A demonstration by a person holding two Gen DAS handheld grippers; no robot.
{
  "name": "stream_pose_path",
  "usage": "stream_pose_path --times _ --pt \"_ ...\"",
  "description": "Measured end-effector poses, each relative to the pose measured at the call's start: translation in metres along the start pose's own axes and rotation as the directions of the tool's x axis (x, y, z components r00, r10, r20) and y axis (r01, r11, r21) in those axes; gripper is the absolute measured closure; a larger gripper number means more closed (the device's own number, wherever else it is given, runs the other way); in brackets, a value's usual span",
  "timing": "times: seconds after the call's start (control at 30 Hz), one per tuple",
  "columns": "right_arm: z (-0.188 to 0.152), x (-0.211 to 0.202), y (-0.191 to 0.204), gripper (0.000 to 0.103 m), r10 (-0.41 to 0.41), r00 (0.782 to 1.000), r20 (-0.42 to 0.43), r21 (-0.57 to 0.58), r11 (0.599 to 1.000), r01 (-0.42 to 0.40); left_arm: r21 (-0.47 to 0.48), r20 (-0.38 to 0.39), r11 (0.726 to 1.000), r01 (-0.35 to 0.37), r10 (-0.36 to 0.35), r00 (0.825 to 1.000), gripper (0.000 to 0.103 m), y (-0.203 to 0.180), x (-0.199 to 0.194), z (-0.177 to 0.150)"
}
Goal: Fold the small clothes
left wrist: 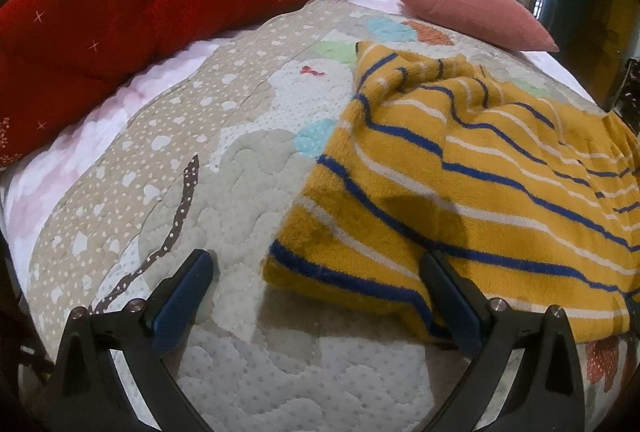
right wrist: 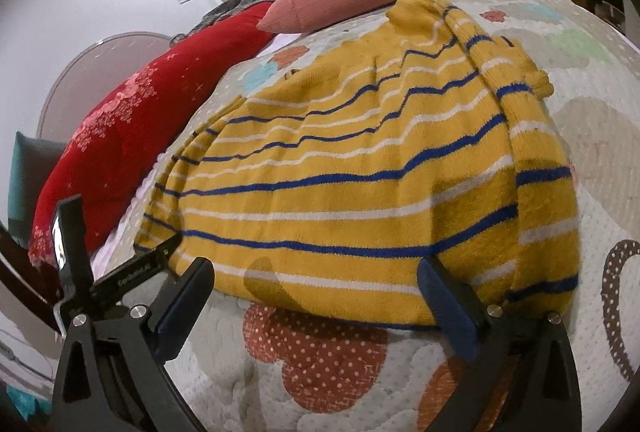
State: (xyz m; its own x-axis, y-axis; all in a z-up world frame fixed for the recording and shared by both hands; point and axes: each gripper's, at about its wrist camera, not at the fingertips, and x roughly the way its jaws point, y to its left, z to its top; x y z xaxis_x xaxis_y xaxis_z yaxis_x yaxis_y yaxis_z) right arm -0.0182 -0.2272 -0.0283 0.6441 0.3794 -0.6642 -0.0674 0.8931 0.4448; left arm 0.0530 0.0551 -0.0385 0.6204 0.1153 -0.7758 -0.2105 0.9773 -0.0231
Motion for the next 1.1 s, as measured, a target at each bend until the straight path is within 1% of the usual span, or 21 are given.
stream_pose_path --times 0.17,0.2,0.27,0.37,0.43,0.47,0.5,0.6,0.63,0.67,0.77,0.8,0.87,0.93,1.0,1.1 --pt "0.000 0.004 0.004 0.000 -0.036 0.999 -0.001 -0.003 0.999 0.036 -0.004 0.035 1.000 0.025 -0.025 0.999 0.000 0.003 -0.002 -0.003" --pt "0.000 0.006 0.007 0.000 -0.051 0.999 -0.015 -0.025 0.998 0.051 -0.005 0.040 1.000 0.029 -0.028 0.999 0.000 0.003 -0.003 -0.004" --pt "0.000 0.011 0.015 0.000 -0.095 0.995 -0.045 -0.106 0.990 0.090 -0.007 0.055 0.999 0.041 -0.041 0.998 0.000 0.005 -0.004 -0.005" --pt "-0.009 0.020 0.032 0.000 -0.186 0.982 -0.046 -0.254 0.952 0.169 -0.007 0.082 0.997 0.071 -0.071 0.994 0.000 0.008 -0.006 -0.008" --pt "-0.018 0.028 0.045 0.000 -0.278 0.960 -0.033 -0.356 0.901 0.249 -0.009 0.101 0.995 0.102 -0.100 0.990 0.000 0.012 -0.008 -0.010" --pt "-0.021 0.032 0.050 0.000 -0.312 0.950 -0.026 -0.379 0.882 0.280 -0.012 0.112 0.993 0.115 -0.113 0.987 0.000 0.013 -0.009 -0.011" --pt "-0.021 0.034 0.052 0.000 -0.334 0.942 -0.023 -0.377 0.876 0.301 -0.019 0.125 0.991 0.133 -0.130 0.984 0.000 0.016 -0.010 -0.012" --pt "-0.016 0.036 0.051 0.000 -0.354 0.935 -0.020 -0.301 0.894 0.332 -0.043 0.162 0.980 0.195 -0.186 0.969 0.000 0.024 -0.015 -0.015" --pt "-0.015 0.036 0.051 0.000 -0.359 0.933 -0.018 -0.292 0.895 0.338 -0.046 0.170 0.976 0.211 -0.201 0.965 0.000 0.026 -0.016 -0.016" --pt "-0.015 0.037 0.052 0.000 -0.367 0.930 -0.016 -0.285 0.893 0.348 -0.041 0.179 0.974 0.224 -0.214 0.960 0.000 0.028 -0.019 -0.018" --pt "-0.012 0.034 0.056 0.000 -0.396 0.918 -0.027 -0.287 0.882 0.373 -0.019 0.210 0.973 0.230 -0.221 0.952 0.000 0.030 -0.027 -0.024" --pt "-0.011 0.030 0.059 0.003 -0.393 0.919 -0.030 -0.284 0.885 0.369 -0.017 0.223 0.972 0.236 -0.226 0.948 0.000 0.032 -0.031 -0.025" --pt "-0.005 0.017 0.065 0.008 -0.348 0.937 -0.021 -0.260 0.907 0.331 -0.023 0.243 0.968 0.249 -0.236 0.941 0.000 0.036 -0.038 -0.026" --pt "0.004 0.003 0.074 0.011 -0.300 0.954 0.001 -0.239 0.926 0.292 -0.039 0.257 0.965 0.260 -0.242 0.935 0.000 0.041 -0.043 -0.025" --pt "0.017 0.001 0.085 0.013 -0.290 0.957 0.022 -0.246 0.926 0.286 -0.074 0.273 0.957 0.279 -0.250 0.929 0.000 0.051 -0.047 -0.022" --pt "0.040 0.015 0.105 0.015 -0.262 0.965 0.007 -0.268 0.929 0.254 -0.133 0.293 0.947 0.293 -0.245 0.924 0.000 0.068 -0.052 -0.019"
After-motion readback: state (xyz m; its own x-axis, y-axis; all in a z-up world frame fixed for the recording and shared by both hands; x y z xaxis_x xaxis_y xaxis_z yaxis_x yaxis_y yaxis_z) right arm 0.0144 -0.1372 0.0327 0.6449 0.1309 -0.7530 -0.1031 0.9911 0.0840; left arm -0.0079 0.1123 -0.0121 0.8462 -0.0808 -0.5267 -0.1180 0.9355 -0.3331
